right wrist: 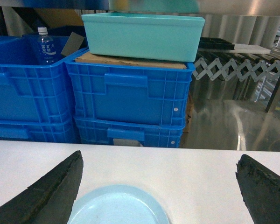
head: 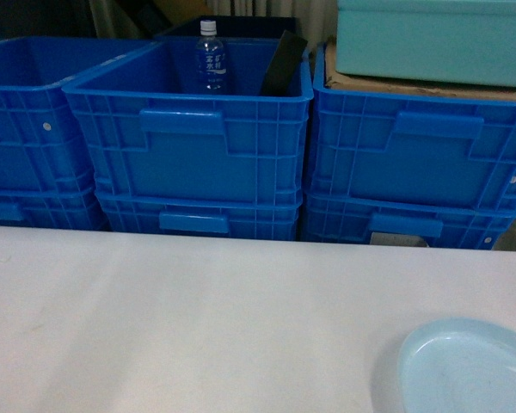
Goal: Place blue tray on left shelf second layer neatly
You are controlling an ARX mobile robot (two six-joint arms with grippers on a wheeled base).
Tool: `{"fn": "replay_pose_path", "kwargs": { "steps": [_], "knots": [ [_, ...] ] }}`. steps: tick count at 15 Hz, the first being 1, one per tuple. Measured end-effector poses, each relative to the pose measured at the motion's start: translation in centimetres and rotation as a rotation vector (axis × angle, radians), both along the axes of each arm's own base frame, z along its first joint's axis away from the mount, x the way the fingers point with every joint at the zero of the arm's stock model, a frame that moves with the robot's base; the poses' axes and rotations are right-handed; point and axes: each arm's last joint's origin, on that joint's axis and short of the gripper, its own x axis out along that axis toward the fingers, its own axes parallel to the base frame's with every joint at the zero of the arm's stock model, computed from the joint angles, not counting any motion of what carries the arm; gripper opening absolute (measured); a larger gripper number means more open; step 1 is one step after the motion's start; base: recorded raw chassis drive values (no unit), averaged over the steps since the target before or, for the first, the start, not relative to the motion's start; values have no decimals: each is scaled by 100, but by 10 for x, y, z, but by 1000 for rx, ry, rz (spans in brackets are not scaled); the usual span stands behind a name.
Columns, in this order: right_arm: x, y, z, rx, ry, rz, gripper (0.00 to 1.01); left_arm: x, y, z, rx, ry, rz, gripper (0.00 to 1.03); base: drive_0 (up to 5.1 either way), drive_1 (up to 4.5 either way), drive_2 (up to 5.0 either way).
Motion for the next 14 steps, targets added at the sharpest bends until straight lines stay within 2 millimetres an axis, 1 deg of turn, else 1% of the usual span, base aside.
{"fn": "replay_pose_path", "kwargs": {
  "steps": [6,14],
  "knots": [
    [0,0,0,0,-2,2,98,0,0,0,0,0,0,98,0,0,0],
    [0,-6,-3,15,31,28,98,0,0,0,0,0,0,98,0,0,0]
  ]
}}
